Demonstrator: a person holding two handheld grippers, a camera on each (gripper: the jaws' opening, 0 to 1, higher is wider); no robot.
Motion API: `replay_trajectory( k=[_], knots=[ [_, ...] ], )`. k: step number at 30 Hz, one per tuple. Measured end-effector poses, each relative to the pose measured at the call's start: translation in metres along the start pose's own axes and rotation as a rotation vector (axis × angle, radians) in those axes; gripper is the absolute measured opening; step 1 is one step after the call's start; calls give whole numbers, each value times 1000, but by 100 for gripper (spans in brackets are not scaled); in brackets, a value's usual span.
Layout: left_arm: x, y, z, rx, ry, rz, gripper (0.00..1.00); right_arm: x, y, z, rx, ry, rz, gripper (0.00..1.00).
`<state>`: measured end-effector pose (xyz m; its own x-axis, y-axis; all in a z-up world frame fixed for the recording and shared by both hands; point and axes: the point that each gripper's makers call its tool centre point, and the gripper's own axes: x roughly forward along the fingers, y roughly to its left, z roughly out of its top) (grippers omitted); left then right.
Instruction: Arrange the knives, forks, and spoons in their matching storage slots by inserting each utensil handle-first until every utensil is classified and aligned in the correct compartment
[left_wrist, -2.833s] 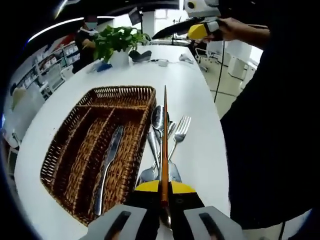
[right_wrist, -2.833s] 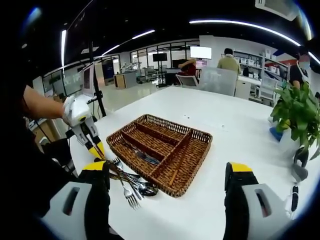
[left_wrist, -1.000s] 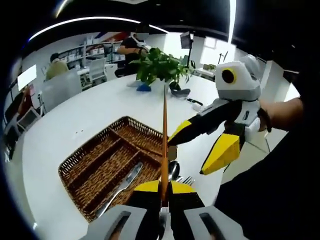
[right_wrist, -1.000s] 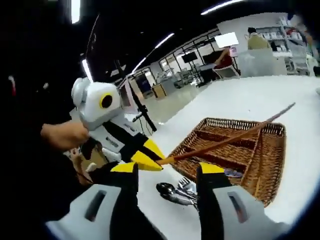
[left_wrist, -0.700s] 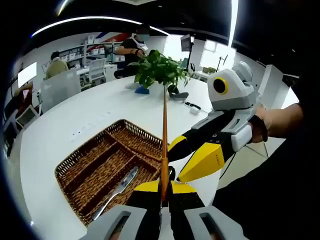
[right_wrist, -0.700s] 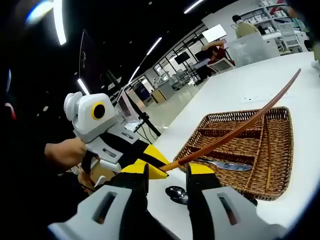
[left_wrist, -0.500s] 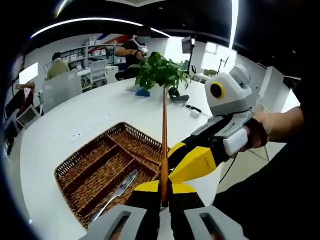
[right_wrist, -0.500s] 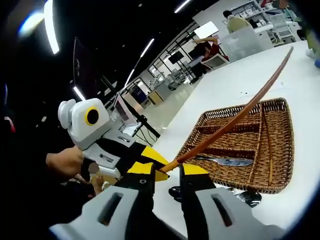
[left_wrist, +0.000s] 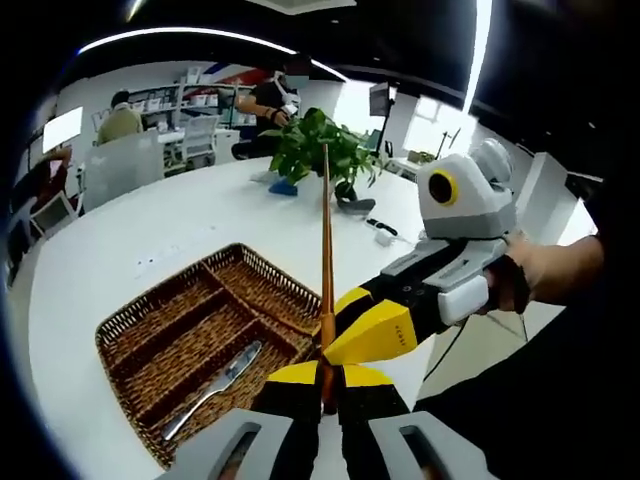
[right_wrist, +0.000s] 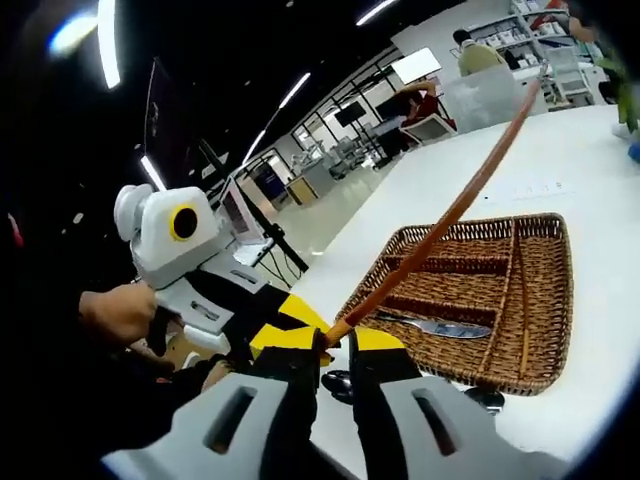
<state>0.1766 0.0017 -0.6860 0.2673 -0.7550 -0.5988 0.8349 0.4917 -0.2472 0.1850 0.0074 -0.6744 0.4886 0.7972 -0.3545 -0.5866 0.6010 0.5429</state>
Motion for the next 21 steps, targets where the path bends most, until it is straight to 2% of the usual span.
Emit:
replay_trajectory(
  k=[6,7,13,14,16,21],
  knots=[
    [-1,-7,7,-3,-74,-9,4,-2,1,7,2,-23,-2,9],
    [-2,-5,8,2,-81,6,4,-1,2,8,3,-29,1,9],
    [-3,-7,5,-26,-79,-17,4,0,9,6,12,-10,29,6],
    [-3,-9,4,-21,-70,-29,4,0,13,6,4,-3,43,5],
    [-3,-10,2,-23,-66,-28,4,0,15,4,-25,3,28,4],
    [-2,-12,0,-30,-63,-37,4,0,13,2,14,13,34,4]
  ],
)
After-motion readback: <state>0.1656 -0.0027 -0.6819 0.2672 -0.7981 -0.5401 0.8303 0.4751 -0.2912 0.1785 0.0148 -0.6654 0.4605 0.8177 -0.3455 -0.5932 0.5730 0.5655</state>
